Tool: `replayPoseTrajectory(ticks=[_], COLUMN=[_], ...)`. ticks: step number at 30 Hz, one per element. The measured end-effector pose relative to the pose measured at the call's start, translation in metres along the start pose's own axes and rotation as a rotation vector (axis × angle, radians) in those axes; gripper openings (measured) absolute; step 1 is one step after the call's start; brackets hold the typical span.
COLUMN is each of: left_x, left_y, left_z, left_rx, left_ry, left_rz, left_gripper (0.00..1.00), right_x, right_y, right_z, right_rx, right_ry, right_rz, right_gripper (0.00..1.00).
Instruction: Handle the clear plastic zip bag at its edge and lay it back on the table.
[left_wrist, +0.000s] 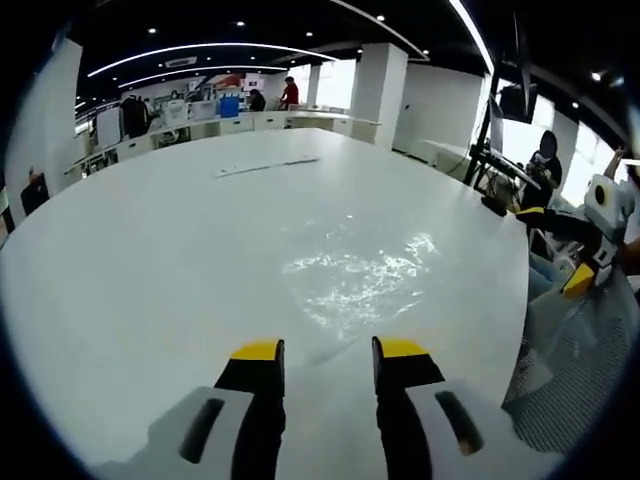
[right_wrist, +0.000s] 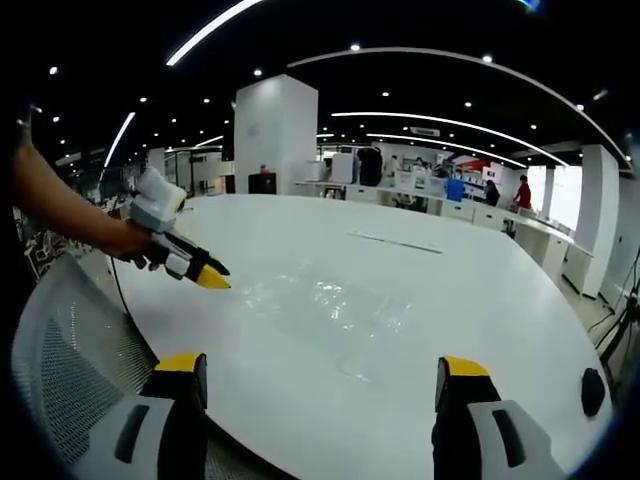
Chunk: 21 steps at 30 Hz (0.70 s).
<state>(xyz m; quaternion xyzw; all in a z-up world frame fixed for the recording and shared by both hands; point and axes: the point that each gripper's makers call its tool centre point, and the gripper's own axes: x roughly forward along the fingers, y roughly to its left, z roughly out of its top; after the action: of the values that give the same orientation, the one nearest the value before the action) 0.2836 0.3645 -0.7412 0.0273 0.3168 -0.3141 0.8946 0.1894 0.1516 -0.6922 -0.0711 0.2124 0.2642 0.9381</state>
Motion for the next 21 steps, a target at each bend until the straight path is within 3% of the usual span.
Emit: replayPoseTrajectory(ticks=[7,13,21], left_x=[0.009,0.013,0.024], left_y=[0.004,0.007,0.007], left_z=[-0.008,-0.005,-0.006], left_rx=[-0.024,-0.101,-0.124], left_ry=[0.026,0.031,0.054], left_rz=[0.006,0.025,0.026], left_gripper=[0.28,0.26,0.22], right_x=[0.000,0.001,0.001], right_y=[0.000,0.000,0.000], right_z=[0.000,-0.001,-0.003], right_rx=[0.000,0.001,0.002], right_ry=[0.003,0.007,0.020], right_rz=[0.002,0.003,0.000], right_gripper=[0.95,0.94,0.95])
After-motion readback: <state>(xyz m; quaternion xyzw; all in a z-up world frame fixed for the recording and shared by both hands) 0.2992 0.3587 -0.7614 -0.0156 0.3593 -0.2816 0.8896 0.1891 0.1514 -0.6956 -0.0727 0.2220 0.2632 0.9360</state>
